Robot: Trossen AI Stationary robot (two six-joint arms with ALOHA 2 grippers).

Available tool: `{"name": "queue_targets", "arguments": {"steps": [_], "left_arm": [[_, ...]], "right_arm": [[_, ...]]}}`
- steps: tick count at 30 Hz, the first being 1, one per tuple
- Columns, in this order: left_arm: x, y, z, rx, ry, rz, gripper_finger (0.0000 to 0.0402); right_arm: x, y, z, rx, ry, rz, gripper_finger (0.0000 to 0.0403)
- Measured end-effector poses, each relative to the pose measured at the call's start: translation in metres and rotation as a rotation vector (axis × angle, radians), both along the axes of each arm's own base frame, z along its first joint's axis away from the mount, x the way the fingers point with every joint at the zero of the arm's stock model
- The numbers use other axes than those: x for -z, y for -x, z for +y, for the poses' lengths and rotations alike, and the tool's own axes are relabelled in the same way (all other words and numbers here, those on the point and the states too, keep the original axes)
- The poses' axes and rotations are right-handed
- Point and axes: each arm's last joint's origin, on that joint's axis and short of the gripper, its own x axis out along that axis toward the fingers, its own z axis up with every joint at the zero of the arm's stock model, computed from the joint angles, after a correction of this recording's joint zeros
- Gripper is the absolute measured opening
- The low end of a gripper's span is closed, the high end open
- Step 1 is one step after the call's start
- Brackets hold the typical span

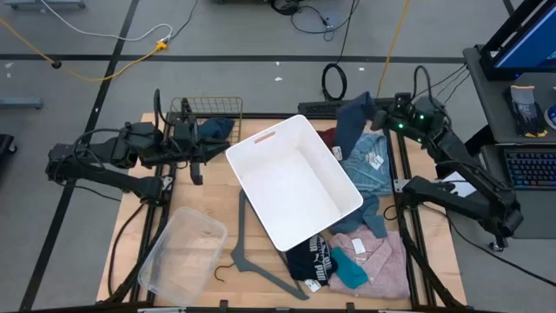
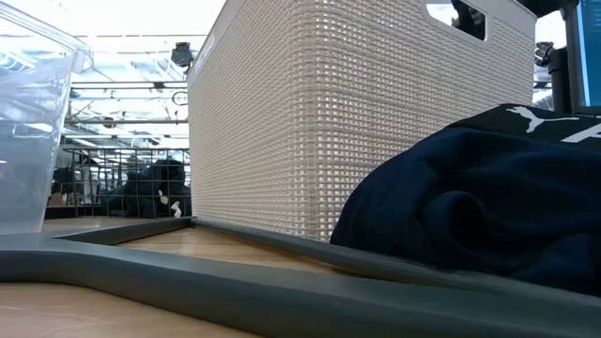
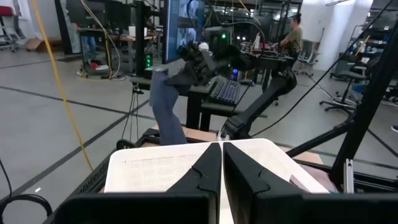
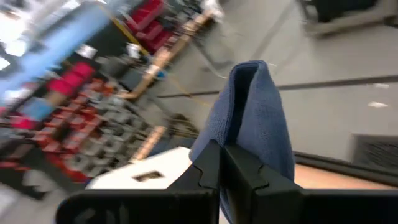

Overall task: Pick & Place Cloths
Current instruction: Put the dark blue sock into the transparent bin

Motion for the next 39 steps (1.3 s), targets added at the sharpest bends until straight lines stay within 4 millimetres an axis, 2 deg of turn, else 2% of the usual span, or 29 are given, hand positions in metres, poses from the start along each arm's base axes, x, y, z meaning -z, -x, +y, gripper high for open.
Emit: {"name": "queue_targets", "arguments": {"steps": [7,16,25,29,39], "left_arm": [[0.003,-0.009,0.000,0.000,0.002,0.012,0.0021],[0.008,-0.033,-0.001,-0.001,-0.004,0.008,0.0021],[0.003,-0.055,0.003,-0.020,-0.031,-0.124,0.0025],[0.001,-0.064,0.003,-0.018,-0.082,-0.179,0.0053],[-0.004,-0.074,0.004,-0.036,-0.061,-0.298,0.0166]], "right_arm": [[-0.016,-0.003,0.002,-0.107,0.059,-0.159,0.0000],[-0.037,-0.005,0.005,-0.254,0.123,-0.358,0.0000],[-0.051,-0.014,0.005,-0.392,0.152,-0.511,0.0000],[-0.050,-0.024,0.006,-0.449,0.130,-0.529,0.0000],[-0.059,-0.043,0.012,-0.587,0.203,-0.685,0.0000]]}}
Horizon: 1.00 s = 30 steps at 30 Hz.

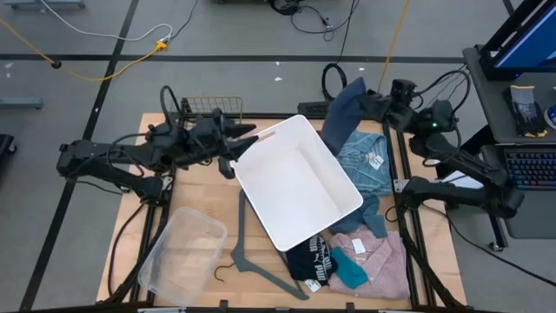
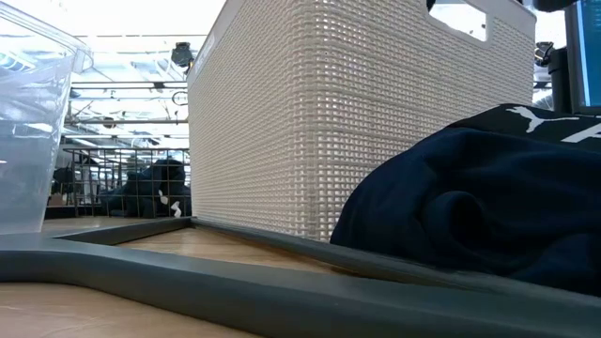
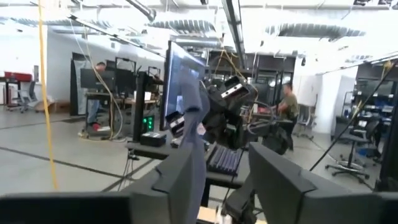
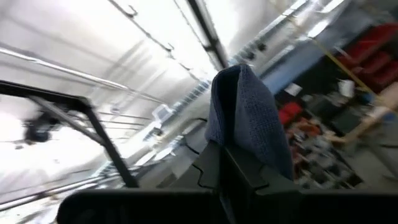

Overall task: Pick & Place Cloths
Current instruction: Put the dark blue sock into the transparent bin

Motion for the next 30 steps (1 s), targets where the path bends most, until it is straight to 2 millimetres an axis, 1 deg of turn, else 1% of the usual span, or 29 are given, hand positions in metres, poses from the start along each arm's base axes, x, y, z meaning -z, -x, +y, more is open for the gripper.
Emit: {"name": "queue_targets", "arguments": {"steps": [4,7,11,16,19,21,25,30], "left_arm": [[0.002,-0.007,0.000,-0.004,0.030,-0.024,0.0199],[0.007,-0.015,0.001,-0.010,0.032,-0.025,0.0214],[0.011,-0.025,0.004,-0.013,0.029,-0.040,0.0223],[0.015,-0.036,0.008,0.018,0.020,-0.068,0.0225],[0.011,-0.042,0.009,0.042,0.017,-0.074,0.0225],[0.006,-0.046,0.008,0.067,0.007,-0.084,0.0225],[-0.005,-0.054,0.007,0.121,-0.016,-0.096,0.0225],[-0.014,-0.066,0.006,0.182,-0.036,-0.084,0.0225]], "right_arm": [[-0.006,-0.007,0.004,-0.062,0.028,-0.074,0.0000],[-0.016,-0.014,0.008,-0.098,0.063,-0.102,0.0000],[-0.038,-0.024,0.014,-0.157,0.159,-0.125,0.0000],[-0.069,-0.037,0.018,-0.205,0.273,-0.172,0.0000],[-0.085,-0.045,0.018,-0.218,0.319,-0.201,0.0000],[-0.093,-0.052,0.016,-0.222,0.327,-0.213,0.0000],[-0.096,-0.070,0.012,-0.240,0.316,-0.209,0.0000],[-0.088,-0.095,0.009,-0.268,0.273,-0.179,0.0000]]}}
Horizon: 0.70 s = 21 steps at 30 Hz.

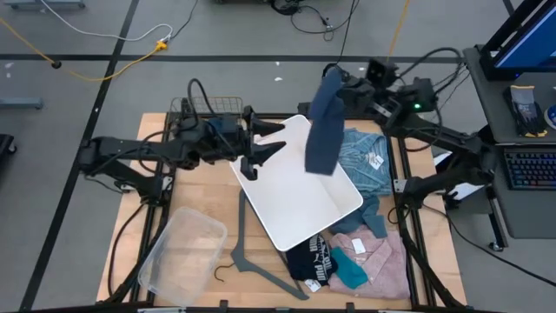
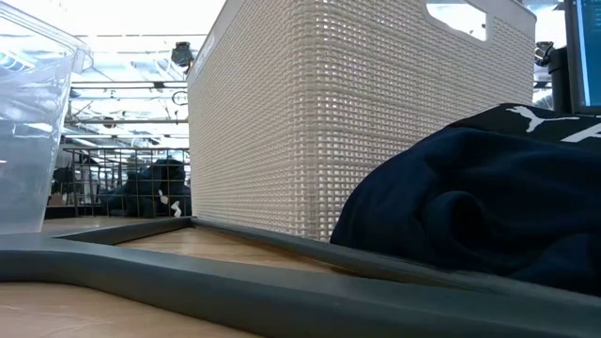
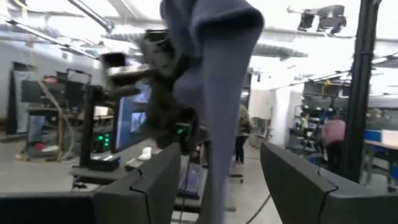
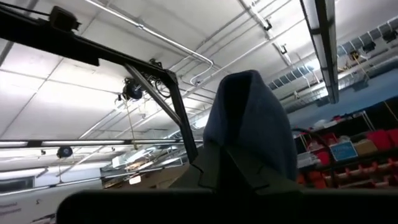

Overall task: Pick & Place Cloths
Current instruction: Put the dark blue sock into the transparent bin

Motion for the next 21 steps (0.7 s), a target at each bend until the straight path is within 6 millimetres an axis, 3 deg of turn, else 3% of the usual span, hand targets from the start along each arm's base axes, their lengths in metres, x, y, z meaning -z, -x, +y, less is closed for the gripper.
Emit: {"name": "queue_targets", "arguments": {"steps": [6,21], "left_arm": [[0.001,-0.012,0.000,-0.003,-0.006,0.040,0.0225],[0.002,-0.021,0.001,0.000,0.007,0.058,0.0225]], "right_arm": [[0.014,-0.024,0.003,-0.047,-0.043,0.054,0.0000],[0.026,-0.045,0.010,-0.022,-0.061,0.094,0.0000]]}}
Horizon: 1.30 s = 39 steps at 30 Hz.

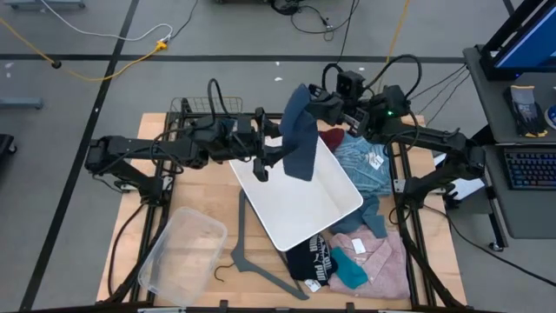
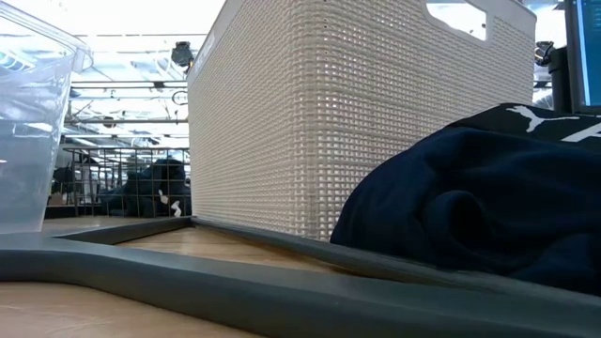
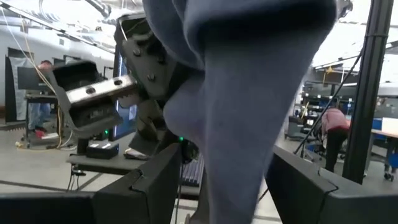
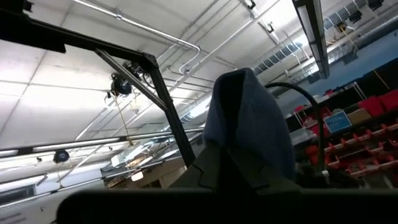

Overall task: Pick & Place Cloths
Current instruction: Put the dark blue sock into the transparent bin

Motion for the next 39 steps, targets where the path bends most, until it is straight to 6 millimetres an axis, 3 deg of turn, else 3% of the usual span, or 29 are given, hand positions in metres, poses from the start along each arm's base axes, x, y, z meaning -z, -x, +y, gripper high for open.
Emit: {"name": "queue_targets", "arguments": {"steps": [3,6,12,14,25,34,39], "left_arm": [[0.002,-0.002,0.000,0.000,0.000,0.008,0.0217],[0.004,-0.003,0.000,0.000,0.001,0.020,0.0182],[0.005,-0.003,-0.001,0.037,-0.010,0.033,0.0038],[0.005,-0.003,-0.002,0.065,-0.011,0.032,0.0013],[-0.008,0.015,-0.019,0.203,0.033,0.039,0.0003],[-0.033,0.047,-0.049,0.295,0.085,-0.030,0.0001],[-0.045,0.071,-0.063,0.249,0.098,-0.055,0.0001]], "right_arm": [[0.002,-0.003,0.003,0.020,0.019,0.020,0.0000],[0.003,-0.005,0.005,0.033,0.016,0.026,0.0000],[0.004,-0.006,0.006,0.029,0.015,0.039,0.0000],[0.005,-0.006,0.006,0.028,0.012,0.051,0.0002],[0.011,-0.003,-0.008,-0.052,0.090,0.138,0.0054],[0.019,0.003,-0.034,0.014,0.045,0.260,0.0105],[0.022,0.004,-0.035,-0.066,0.079,0.309,0.0116]]}}
